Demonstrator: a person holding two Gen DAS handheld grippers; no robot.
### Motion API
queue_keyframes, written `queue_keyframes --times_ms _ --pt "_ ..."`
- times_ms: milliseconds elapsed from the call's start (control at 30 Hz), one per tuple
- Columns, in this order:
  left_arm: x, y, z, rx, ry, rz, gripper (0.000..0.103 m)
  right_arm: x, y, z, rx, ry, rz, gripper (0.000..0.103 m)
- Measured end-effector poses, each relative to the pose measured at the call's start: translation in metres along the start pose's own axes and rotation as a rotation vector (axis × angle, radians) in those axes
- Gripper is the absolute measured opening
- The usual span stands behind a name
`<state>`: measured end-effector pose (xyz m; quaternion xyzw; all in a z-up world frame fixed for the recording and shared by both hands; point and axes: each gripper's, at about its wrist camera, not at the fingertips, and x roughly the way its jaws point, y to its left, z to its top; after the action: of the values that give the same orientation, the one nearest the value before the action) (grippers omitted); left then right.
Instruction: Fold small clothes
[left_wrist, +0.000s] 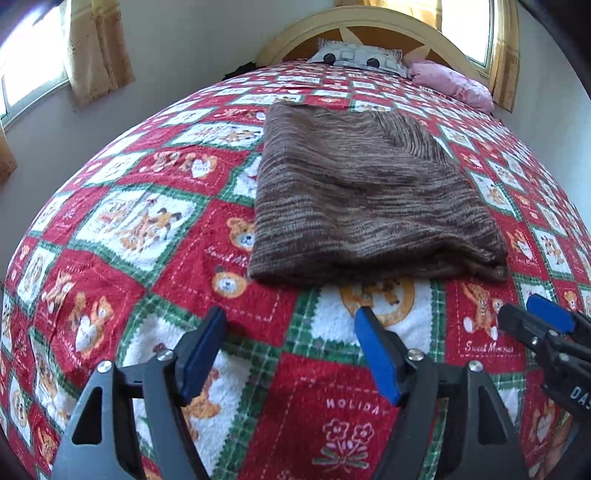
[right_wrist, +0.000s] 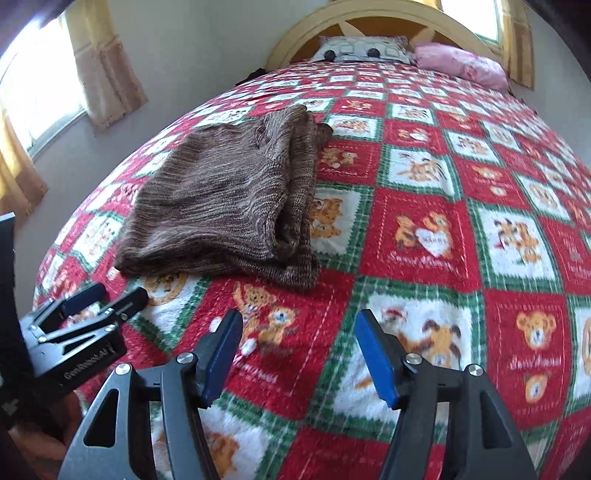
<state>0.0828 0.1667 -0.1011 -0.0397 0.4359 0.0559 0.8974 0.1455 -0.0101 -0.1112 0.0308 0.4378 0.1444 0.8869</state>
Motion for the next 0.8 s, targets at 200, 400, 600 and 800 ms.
queue_keyframes --times_ms 200,400,600,800 --pt "-0.019 -0.001 -0.006 -0.007 0.015 -0.055 0.075 -0.029 0.012 -0.004 -0.010 -0.058 -0.066 0.065" --pt "-0.069 -0.003 -0.003 0.033 -0.175 0.008 0.103 -0.074 0.021 -0.002 0.005 -0.176 -0.071 0.069" --pt "-0.108 0.001 0.004 0.039 -0.345 -0.008 0.103 -0.113 0.038 -0.004 -0.039 -0.307 -0.152 0.071" --pt "-0.137 0.001 0.007 0.039 -0.434 -0.011 0.103 -0.151 0.049 -0.011 -0.069 -0.454 -0.212 0.071"
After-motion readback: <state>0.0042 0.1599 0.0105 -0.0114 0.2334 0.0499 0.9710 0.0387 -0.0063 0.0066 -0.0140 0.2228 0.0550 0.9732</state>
